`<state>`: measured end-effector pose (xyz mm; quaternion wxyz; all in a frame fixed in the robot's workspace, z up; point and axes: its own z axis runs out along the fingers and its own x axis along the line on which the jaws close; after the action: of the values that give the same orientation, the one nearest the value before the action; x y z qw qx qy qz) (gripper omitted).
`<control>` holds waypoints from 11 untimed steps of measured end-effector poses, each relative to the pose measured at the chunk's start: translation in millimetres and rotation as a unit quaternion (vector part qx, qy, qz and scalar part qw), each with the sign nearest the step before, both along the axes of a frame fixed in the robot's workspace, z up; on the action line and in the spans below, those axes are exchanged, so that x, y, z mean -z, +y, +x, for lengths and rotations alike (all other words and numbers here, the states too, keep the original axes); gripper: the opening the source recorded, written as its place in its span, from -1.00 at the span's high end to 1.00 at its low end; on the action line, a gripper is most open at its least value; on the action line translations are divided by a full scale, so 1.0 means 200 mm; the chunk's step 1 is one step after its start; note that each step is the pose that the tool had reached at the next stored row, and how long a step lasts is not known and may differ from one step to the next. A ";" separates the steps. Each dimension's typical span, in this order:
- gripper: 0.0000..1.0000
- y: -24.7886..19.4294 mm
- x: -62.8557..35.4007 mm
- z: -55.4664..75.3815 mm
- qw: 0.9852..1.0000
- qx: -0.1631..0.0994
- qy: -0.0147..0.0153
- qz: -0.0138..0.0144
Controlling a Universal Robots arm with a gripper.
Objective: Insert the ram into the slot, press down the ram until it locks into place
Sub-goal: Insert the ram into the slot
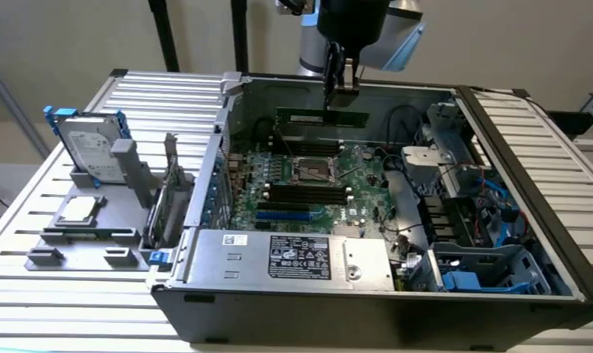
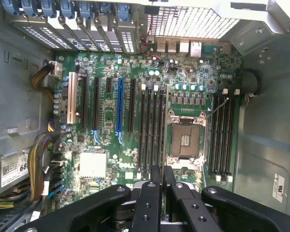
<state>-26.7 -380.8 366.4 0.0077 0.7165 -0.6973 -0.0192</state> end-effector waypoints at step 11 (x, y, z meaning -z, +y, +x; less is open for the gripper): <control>0.73 -0.013 0.095 -0.01 1.000 0.000 0.000 0.000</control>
<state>-28.5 -383.3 347.3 0.0077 0.7164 -0.6974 -0.0192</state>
